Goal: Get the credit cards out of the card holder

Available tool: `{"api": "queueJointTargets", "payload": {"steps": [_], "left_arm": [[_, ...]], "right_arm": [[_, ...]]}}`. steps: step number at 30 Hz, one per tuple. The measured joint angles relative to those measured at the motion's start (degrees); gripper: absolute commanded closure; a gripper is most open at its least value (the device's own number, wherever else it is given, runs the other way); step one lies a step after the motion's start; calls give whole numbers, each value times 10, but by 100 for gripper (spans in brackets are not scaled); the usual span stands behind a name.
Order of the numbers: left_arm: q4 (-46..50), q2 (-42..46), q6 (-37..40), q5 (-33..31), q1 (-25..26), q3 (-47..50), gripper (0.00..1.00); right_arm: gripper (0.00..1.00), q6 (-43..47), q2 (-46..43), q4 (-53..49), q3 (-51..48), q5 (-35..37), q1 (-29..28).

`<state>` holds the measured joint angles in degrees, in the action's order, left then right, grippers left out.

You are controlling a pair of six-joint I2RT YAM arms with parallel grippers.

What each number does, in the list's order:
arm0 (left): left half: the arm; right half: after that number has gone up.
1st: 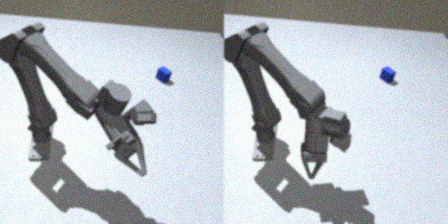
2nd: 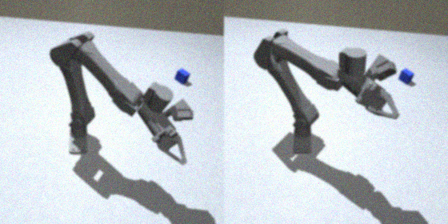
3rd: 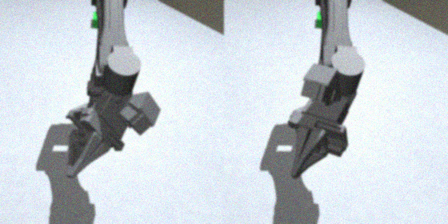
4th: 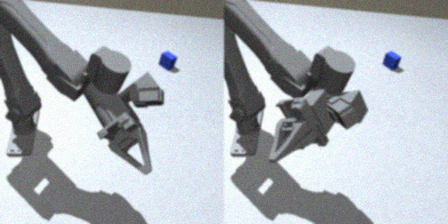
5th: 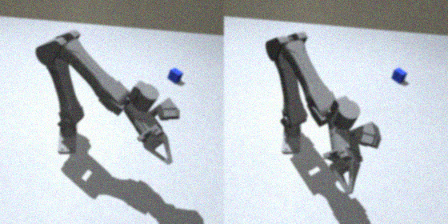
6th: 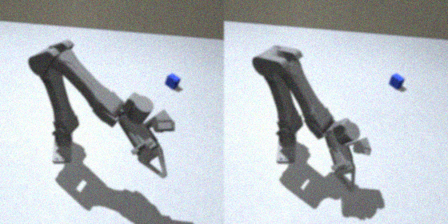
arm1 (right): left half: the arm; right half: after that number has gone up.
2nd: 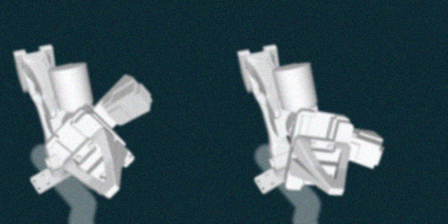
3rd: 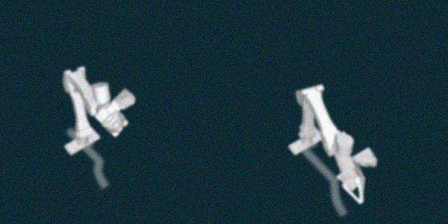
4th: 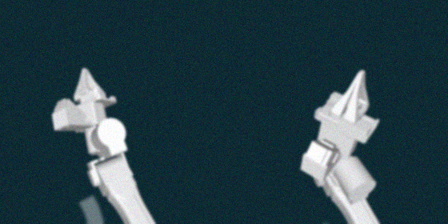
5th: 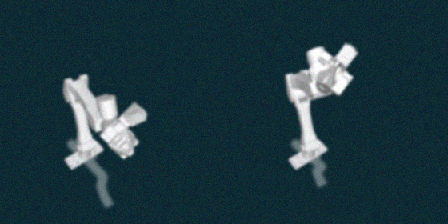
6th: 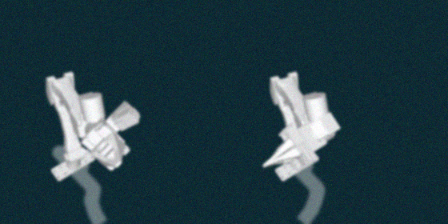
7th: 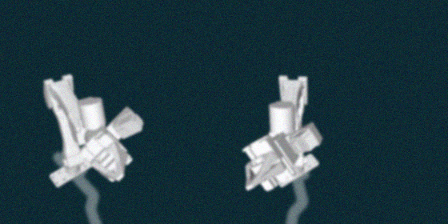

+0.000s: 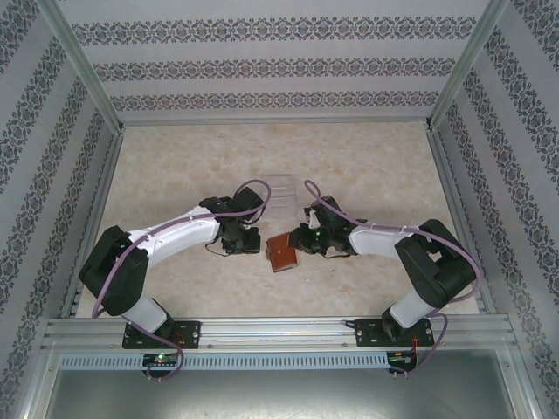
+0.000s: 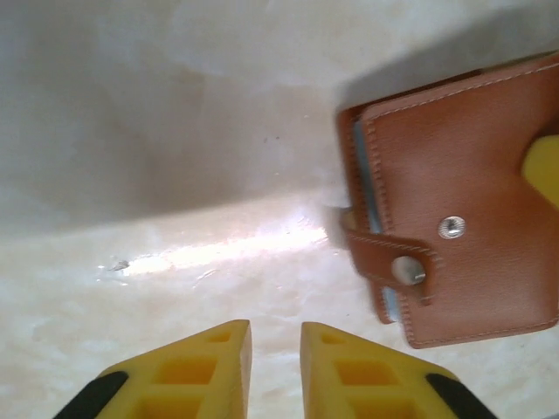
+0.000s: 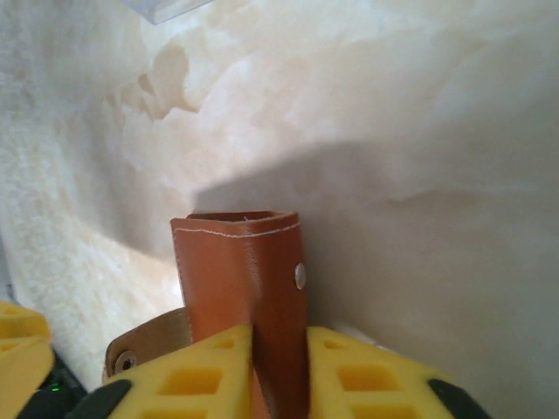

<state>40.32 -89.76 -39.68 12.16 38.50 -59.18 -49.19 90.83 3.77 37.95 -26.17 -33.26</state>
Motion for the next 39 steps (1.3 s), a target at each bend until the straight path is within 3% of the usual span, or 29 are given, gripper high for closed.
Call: {"api": "queueJointTargets", "payload": {"steps": [3, 9, 14, 20, 23, 35, 39], "left_arm": [[-3, 8, -7, 3, -7, 7, 61], [-26, 10, -22, 30, -11, 6, 37], [-26, -27, -33, 36, 0, -32, 29], [-26, -78, -39, 28, 28, -84, 27], [-26, -92, -41, 28, 34, -88, 29], [-31, -100, -52, 26, 34, -58, 74], [-50, -93, -54, 28, 34, -36, 82]], "right_arm": [[65, 4, -9, -26, 0, 16, 0], [60, 12, -24, -64, 1, 38, 0], [58, 11, -30, -89, 2, 54, 0], [58, 12, -59, -105, 3, 65, 2], [57, 12, -73, -112, 3, 69, 6], [57, 16, -100, -139, 3, 76, 16], [57, 17, -99, -152, 7, 80, 12]]}}
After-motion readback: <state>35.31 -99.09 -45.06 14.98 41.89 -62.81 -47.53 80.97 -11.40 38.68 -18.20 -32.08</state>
